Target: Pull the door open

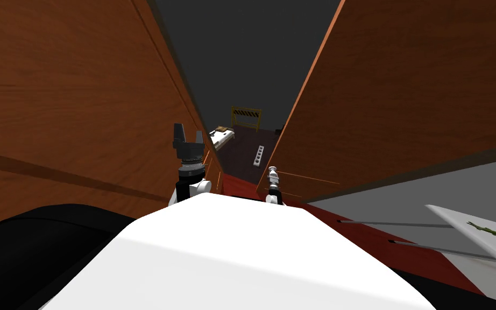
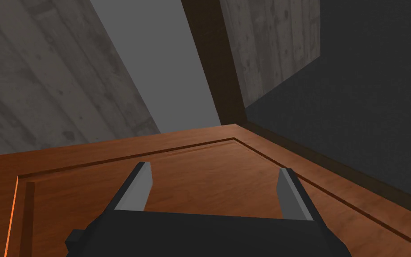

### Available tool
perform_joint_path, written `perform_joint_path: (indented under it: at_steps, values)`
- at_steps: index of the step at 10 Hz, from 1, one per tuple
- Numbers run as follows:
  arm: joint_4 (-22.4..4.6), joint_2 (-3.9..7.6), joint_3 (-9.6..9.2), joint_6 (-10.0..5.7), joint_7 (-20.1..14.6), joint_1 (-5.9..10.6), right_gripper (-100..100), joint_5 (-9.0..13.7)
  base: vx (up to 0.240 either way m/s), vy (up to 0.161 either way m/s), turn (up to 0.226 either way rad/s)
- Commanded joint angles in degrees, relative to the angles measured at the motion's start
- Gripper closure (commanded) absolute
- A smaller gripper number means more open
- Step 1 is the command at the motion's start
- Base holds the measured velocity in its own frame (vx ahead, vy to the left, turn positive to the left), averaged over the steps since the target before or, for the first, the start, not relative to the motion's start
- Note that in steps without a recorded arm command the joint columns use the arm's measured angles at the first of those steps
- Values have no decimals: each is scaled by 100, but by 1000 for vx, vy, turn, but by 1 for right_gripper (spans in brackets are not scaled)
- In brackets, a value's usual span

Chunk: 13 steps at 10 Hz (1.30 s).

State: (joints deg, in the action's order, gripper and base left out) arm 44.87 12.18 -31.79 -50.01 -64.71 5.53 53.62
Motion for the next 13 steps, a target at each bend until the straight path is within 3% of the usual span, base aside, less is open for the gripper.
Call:
perform_joint_path:
  at_steps: [1, 2, 5, 9, 13]
  values:
    - [-21, 60, -5, 21, -31, -14, 100, -43, -232, -44, 107]
    - [-44, 102, -22, 34, -70, -13, 100, -78, -228, -18, 108]
    - [-128, 377, -153, 59, -372, -6, 100, -196, -146, -39, 121]
    - [-121, 676, -345, -15, -800, 10, 100, -192, 1, 0, 38]
    - [-76, 868, -495, -102, -1122, 27, 100, -146, 3, 5, 1]
